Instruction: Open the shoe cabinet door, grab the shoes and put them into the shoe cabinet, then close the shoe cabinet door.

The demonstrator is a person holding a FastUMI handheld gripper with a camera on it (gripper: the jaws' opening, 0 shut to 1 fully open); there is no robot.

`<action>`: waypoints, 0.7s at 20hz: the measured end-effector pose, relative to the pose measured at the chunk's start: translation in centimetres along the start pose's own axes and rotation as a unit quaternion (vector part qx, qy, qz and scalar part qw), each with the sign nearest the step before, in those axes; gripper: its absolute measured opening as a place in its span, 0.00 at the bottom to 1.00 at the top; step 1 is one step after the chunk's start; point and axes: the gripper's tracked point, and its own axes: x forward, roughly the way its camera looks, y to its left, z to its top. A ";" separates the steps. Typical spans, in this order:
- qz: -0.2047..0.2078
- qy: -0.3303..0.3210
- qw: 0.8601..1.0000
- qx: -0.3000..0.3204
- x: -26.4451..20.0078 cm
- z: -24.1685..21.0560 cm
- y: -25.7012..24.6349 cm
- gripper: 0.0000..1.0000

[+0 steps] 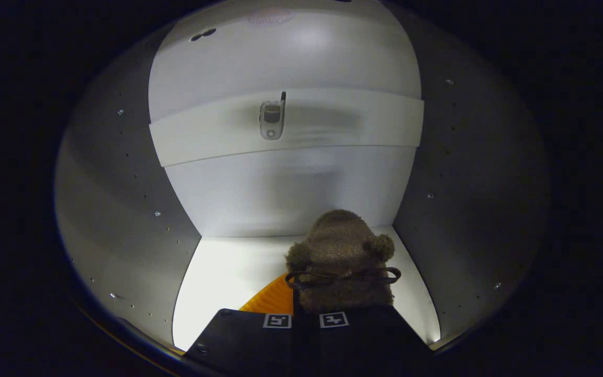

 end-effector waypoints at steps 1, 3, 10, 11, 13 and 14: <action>0.001 0.006 1.000 -0.001 0.5 -0.3 0.2 0.05; 0.003 0.023 1.000 -0.004 1.2 -1.2 0.4 0.07; 0.002 0.026 0.999 -0.018 1.3 -1.6 0.6 0.17; 0.005 0.026 0.999 -0.019 1.1 -1.5 0.7 0.18; 0.004 0.032 0.999 -0.028 0.6 -1.9 0.7 0.33; 0.003 0.034 0.999 -0.032 0.7 -2.2 0.7 0.42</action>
